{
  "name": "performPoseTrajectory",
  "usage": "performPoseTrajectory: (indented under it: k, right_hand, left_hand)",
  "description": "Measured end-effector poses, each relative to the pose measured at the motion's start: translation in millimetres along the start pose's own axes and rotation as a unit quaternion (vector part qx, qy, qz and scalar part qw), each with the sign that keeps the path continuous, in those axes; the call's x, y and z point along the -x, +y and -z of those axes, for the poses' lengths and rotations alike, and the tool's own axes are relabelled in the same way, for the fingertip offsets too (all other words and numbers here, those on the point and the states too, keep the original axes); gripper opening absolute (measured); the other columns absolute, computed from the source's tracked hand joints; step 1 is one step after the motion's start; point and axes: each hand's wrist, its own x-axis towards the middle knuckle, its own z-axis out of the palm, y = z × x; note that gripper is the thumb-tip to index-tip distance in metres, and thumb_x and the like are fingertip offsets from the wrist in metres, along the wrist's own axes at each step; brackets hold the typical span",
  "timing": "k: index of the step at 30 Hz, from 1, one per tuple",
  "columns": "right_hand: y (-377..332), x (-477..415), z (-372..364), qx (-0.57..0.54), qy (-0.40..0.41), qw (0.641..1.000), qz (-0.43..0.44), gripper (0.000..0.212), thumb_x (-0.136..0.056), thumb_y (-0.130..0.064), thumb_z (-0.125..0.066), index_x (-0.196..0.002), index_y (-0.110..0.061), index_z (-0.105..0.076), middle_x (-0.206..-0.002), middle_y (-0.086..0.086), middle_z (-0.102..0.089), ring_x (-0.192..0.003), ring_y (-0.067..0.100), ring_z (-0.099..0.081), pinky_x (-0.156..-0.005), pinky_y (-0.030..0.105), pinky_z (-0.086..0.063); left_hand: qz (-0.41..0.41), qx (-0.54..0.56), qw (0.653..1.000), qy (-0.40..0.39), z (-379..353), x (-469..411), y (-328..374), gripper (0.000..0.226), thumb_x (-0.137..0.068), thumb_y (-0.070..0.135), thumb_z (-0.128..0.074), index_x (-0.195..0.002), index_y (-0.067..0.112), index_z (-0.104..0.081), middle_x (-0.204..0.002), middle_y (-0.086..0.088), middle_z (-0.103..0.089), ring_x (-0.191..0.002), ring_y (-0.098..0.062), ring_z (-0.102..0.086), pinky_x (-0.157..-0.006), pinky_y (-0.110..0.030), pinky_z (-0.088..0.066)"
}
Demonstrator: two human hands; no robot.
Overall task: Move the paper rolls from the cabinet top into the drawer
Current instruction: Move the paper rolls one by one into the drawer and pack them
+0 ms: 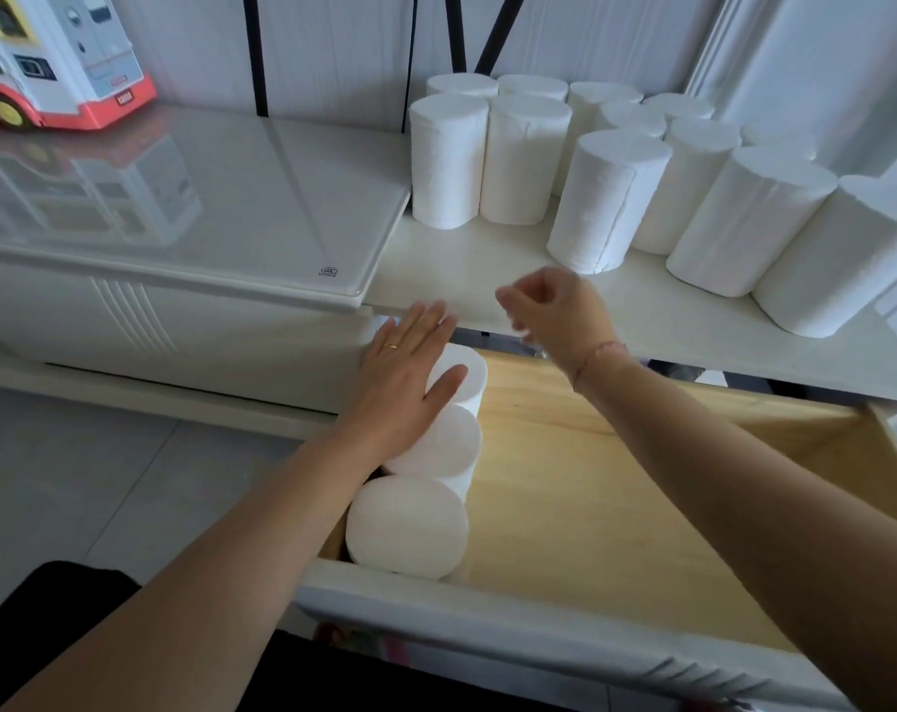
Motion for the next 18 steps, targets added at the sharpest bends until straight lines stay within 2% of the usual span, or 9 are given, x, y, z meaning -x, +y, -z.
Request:
performPoseTrajectory:
  k: [3, 6, 9, 11, 15, 18]
  right_hand:
    - [-7.2, -41.2, -10.9, -0.032, 0.022, 0.999, 0.031, 0.043, -0.084, -0.040, -0.067, -0.118, -0.016, -0.054, -0.102, -0.004, -0.060, -0.092, 0.008, -0.058, -0.083, 0.021, -0.049]
    - [-11.9, -79.8, -26.2, -0.067, 0.021, 0.997, 0.020, 0.066, -0.082, -0.043, -0.070, -0.135, -0.015, -0.042, -0.126, -0.002, -0.052, -0.114, 0.011, -0.051, -0.092, 0.022, -0.042]
    - [-15.7, -116.6, -39.8, -0.063, 0.015, 0.998, 0.022, 0.077, -0.081, -0.042, -0.071, -0.142, -0.014, -0.034, -0.141, 0.003, -0.045, -0.128, 0.015, -0.044, -0.104, 0.028, -0.038]
    - [-16.3, -137.0, -48.1, -0.053, 0.014, 0.998, 0.028, 0.080, -0.081, -0.040, -0.072, -0.143, -0.011, -0.031, -0.145, 0.006, -0.040, -0.132, 0.017, -0.040, -0.108, 0.028, -0.033]
    - [-14.0, -167.9, -61.4, -0.073, 0.034, 0.996, 0.029, 0.078, -0.079, -0.034, -0.075, -0.140, -0.009, -0.032, -0.137, 0.006, -0.043, -0.126, 0.018, -0.044, -0.098, 0.020, -0.033]
    - [-12.8, -183.7, -68.7, -0.087, 0.044, 0.995, 0.031, 0.086, -0.077, -0.035, -0.077, -0.143, -0.009, -0.028, -0.140, 0.006, -0.042, -0.129, 0.019, -0.042, -0.104, 0.025, -0.035]
  left_hand:
    - [0.005, -0.030, 1.000, -0.008, 4.4, -7.9, -0.5, 0.070, -0.090, 0.058, -0.008, -0.150, 0.021, -0.008, -0.157, 0.006, 0.002, -0.144, -0.009, 0.010, -0.115, -0.029, 0.010]
    - [0.020, -0.063, 0.997, -0.030, 2.8, -14.4, -2.8, 0.072, -0.086, 0.060, 0.000, -0.149, 0.024, 0.003, -0.157, 0.008, 0.012, -0.142, -0.009, 0.018, -0.115, -0.030, 0.014]
    - [0.031, -0.067, 0.997, -0.034, -2.7, -22.0, -1.8, 0.066, -0.093, 0.056, -0.007, -0.149, 0.024, 0.005, -0.157, 0.008, 0.013, -0.142, -0.009, 0.019, -0.111, -0.027, 0.018]
    - [0.035, -0.057, 0.997, -0.043, -6.1, -28.1, -0.6, 0.065, -0.095, 0.054, -0.012, -0.150, 0.023, 0.003, -0.158, 0.007, 0.010, -0.143, -0.009, 0.017, -0.114, -0.030, 0.015]
    - [0.041, -0.041, 0.997, -0.044, -8.1, -38.8, -1.9, 0.065, -0.096, 0.054, -0.014, -0.150, 0.022, -0.002, -0.159, 0.006, 0.005, -0.143, -0.009, 0.014, -0.115, -0.032, 0.012]
    - [0.047, -0.033, 0.998, -0.039, -8.8, -40.0, -5.2, 0.066, -0.094, 0.055, -0.014, -0.150, 0.022, -0.003, -0.159, 0.007, 0.005, -0.143, -0.008, 0.014, -0.114, -0.029, 0.016]
